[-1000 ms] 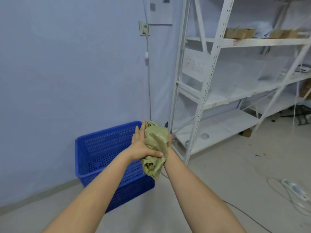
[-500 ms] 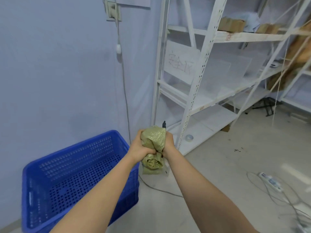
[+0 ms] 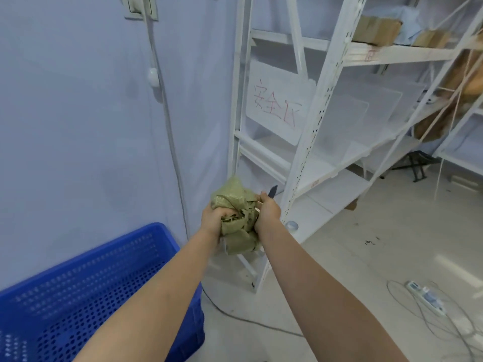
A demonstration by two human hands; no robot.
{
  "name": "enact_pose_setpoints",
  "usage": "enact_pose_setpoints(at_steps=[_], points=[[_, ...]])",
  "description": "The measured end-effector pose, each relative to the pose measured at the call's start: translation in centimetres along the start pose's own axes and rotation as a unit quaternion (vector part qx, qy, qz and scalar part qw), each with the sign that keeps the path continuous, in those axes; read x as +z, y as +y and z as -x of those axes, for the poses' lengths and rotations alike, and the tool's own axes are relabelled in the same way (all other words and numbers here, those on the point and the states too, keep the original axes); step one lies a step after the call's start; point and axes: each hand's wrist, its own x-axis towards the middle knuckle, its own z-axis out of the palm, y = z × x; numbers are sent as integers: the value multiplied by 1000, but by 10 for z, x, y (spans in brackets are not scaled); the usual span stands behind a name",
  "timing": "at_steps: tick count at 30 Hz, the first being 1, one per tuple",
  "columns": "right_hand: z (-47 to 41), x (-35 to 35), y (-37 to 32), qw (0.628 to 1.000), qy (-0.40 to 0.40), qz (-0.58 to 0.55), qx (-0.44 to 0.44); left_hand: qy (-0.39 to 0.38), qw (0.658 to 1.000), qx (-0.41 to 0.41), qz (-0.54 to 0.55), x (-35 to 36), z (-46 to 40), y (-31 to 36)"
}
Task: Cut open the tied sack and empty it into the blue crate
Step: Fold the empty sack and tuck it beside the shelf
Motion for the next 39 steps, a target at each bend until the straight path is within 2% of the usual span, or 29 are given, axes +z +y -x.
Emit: enact_pose_setpoints(at_steps=[2, 5, 7, 10, 13, 16, 20, 23, 26, 29, 31, 33, 36, 39], points=[[-31, -1, -18, 1000, -4, -1, -30, 37, 999, -29, 20, 6, -30, 4], [-71, -1, -42, 990, -16, 98, -95, 59, 996, -66, 30, 13, -85, 2], [-93, 5, -53, 975, -72, 172, -121, 61, 992, -105, 29, 15, -134, -11], [-119, 21, -62, 928, -169, 302, -136, 72, 984, -160, 36, 16, -209, -38], [-150, 38, -66, 895, -234, 360, -122, 83, 976, -198, 26, 52, -190, -8], [-191, 52, -62, 865, -268, 410, -106, 54, 967, -249, 1, 55, -203, -12], [-232, 56, -47, 875, -294, 380, 57, 24, 960, -269, -78, 36, -237, -31], [-264, 61, -27, 896, -277, 317, 144, 4, 950, -275, -145, 27, -261, -40], [-294, 65, 0, 918, -214, 296, 153, 0, 950, -278, -142, 18, -289, -54], [-321, 65, 33, 924, -189, 291, 162, 74, 936, -325, -113, 6, -313, -77], [-340, 66, 48, 921, -177, 310, 156, 117, 937, -309, -113, -2, -329, -100], [-358, 66, 57, 916, -152, 334, 164, 126, 948, -262, -130, -10, -347, -125], [-384, 56, 73, 923, -108, 301, 212, 95, 966, -188, -148, -14, -366, -151], [-401, 48, 90, 939, -27, 217, 267, 16, 973, -181, -144, -20, -377, -180]])
